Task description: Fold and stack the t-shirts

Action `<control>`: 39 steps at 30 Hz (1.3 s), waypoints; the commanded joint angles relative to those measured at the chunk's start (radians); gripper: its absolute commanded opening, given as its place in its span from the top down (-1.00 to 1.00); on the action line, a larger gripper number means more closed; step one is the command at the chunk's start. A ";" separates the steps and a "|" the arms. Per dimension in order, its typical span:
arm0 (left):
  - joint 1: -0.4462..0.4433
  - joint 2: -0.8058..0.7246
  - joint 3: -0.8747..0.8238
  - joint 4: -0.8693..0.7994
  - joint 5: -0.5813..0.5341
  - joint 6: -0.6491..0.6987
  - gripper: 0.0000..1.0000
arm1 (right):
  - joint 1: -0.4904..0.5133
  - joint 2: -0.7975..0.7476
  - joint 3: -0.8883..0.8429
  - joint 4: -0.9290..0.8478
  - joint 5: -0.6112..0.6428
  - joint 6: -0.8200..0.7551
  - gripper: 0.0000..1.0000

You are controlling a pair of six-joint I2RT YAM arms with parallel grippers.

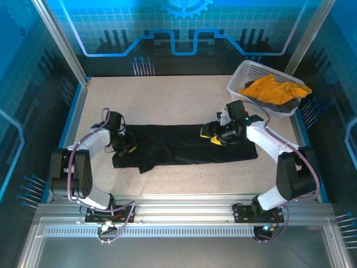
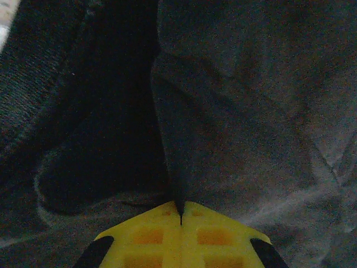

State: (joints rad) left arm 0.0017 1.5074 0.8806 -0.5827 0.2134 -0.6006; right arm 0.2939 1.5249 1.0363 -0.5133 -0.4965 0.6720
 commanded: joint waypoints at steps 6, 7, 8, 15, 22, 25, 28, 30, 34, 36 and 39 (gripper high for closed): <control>0.000 0.033 0.193 -0.199 -0.060 0.005 1.00 | 0.010 0.009 0.024 -0.034 0.009 -0.009 -0.34; 0.000 0.049 0.218 -0.217 -0.069 0.012 1.00 | 0.010 0.009 0.023 -0.034 0.009 -0.009 -0.34; 0.000 0.068 0.246 -0.236 -0.082 0.022 1.00 | 0.010 0.008 0.025 -0.035 0.009 -0.009 -0.34; 0.001 0.211 0.400 -0.272 -0.126 0.081 1.00 | 0.010 0.000 0.014 -0.037 0.013 -0.006 -0.34; 0.001 0.357 0.447 -0.235 -0.211 0.102 1.00 | 0.001 -0.030 -0.002 -0.068 0.067 -0.012 -0.28; 0.001 0.397 0.447 -0.206 -0.257 0.097 0.94 | -0.015 -0.055 0.001 -0.098 0.129 -0.029 -0.22; 0.003 0.410 0.456 -0.195 -0.249 0.074 0.22 | -0.046 -0.063 0.011 -0.133 0.187 -0.062 -0.18; 0.003 0.378 0.456 -0.211 -0.272 0.057 -0.01 | -0.077 -0.049 0.028 -0.169 0.220 -0.086 -0.13; 0.002 0.205 0.377 -0.244 -0.326 -0.033 -0.17 | -0.152 0.015 0.092 -0.262 0.322 -0.120 0.06; -0.008 0.102 0.294 -0.255 -0.282 -0.123 -0.08 | -0.186 0.065 0.130 -0.296 0.378 -0.135 0.18; -0.083 -0.011 0.139 -0.204 -0.154 -0.284 0.21 | -0.212 0.164 0.217 -0.362 0.500 -0.156 0.41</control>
State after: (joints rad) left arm -0.0158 1.5707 1.1213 -0.7788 -0.0387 -0.7033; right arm 0.1028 1.6154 1.1854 -0.7692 -0.1356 0.5602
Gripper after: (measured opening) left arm 0.413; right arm 0.311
